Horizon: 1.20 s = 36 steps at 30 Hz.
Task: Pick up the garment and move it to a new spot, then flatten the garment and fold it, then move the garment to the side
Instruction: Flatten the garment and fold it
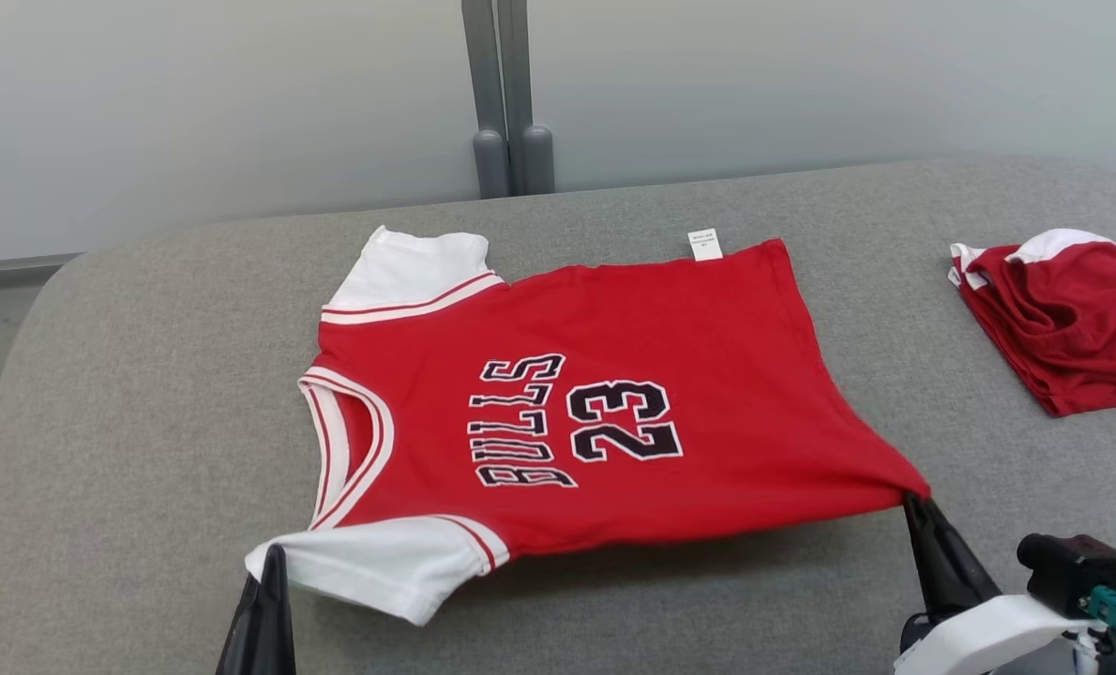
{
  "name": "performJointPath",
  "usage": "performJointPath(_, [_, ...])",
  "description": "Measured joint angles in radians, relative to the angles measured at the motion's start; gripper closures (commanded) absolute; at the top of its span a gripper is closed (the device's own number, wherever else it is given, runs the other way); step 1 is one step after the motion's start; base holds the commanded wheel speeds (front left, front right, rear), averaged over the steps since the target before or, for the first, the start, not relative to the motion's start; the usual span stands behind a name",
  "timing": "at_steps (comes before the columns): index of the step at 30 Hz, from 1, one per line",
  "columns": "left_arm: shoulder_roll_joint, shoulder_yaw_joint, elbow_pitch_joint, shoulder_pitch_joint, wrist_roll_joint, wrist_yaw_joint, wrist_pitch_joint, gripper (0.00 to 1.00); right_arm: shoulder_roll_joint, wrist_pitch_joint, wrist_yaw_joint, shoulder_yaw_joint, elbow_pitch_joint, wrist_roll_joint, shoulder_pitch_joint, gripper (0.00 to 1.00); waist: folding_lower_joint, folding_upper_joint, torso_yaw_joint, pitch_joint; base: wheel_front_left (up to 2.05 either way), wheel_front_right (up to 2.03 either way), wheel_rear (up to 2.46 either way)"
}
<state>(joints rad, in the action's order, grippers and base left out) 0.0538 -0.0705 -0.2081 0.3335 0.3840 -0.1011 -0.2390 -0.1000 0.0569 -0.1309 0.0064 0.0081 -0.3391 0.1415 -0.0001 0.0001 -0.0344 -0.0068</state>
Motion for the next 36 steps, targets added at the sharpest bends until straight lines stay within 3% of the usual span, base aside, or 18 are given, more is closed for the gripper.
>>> performJointPath(8, [0.007,-0.013,0.096,-0.010,-0.003,0.000,0.009,1.00,0.001,0.033,0.000,0.033,0.223,-0.024,-0.055,1.00,0.0000,0.0000,-0.007,0.011,0.00,0.00,0.00])
performJointPath(17, [0.012,-0.024,0.152,-0.053,0.004,0.000,0.008,1.00,-0.011,0.073,0.000,0.078,0.341,-0.062,-0.123,1.00,0.0000,0.0000,-0.003,0.042,0.00,0.00,0.00])
performJointPath(36, [0.032,-0.035,0.534,-0.523,0.034,-0.021,-0.018,1.00,-0.023,0.124,0.000,0.089,0.465,-0.076,-0.414,1.00,0.0001,0.0000,-0.006,0.185,0.00,0.00,0.00])
